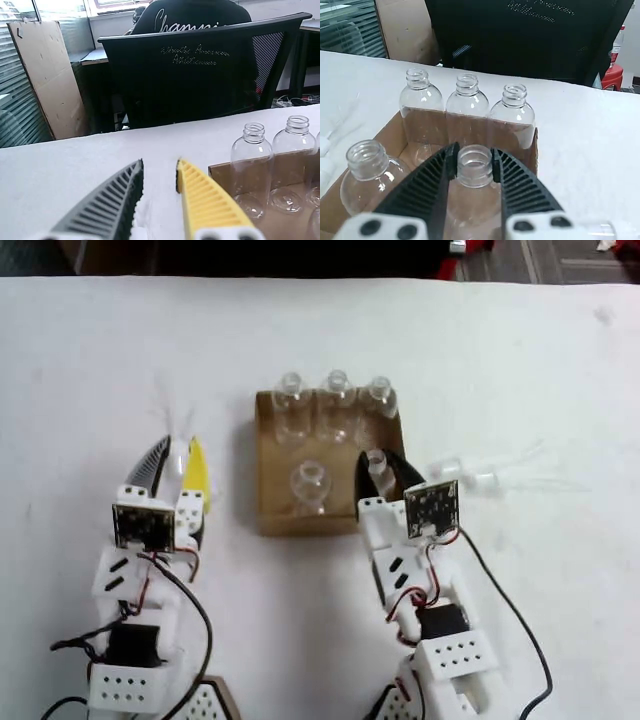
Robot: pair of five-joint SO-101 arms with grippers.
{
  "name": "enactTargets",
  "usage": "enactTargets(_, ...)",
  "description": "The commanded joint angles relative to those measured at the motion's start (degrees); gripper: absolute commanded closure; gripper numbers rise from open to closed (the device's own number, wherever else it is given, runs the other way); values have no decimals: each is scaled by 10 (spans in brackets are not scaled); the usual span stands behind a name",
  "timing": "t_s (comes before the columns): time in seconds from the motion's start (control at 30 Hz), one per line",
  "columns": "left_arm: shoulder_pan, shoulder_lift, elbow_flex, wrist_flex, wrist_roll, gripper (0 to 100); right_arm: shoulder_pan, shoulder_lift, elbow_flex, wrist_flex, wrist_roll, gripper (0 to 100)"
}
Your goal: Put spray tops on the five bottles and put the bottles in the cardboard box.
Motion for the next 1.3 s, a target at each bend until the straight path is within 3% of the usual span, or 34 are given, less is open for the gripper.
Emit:
enactTargets(0.0,6,-4,-1,-2,2,895,6,-3,6,23,55,977)
enactTargets(0.2,6,-4,-1,-2,2,895,4,-5,7,51,172,977)
enactTargets(0.87,6,-5,-1,-2,2,895,5,-5,6,51,172,974)
enactTargets(1.07,6,-5,-1,-2,2,895,5,-5,7,52,171,830)
enactTargets(1.27,6,-4,-1,-2,2,895,6,-5,7,52,171,815)
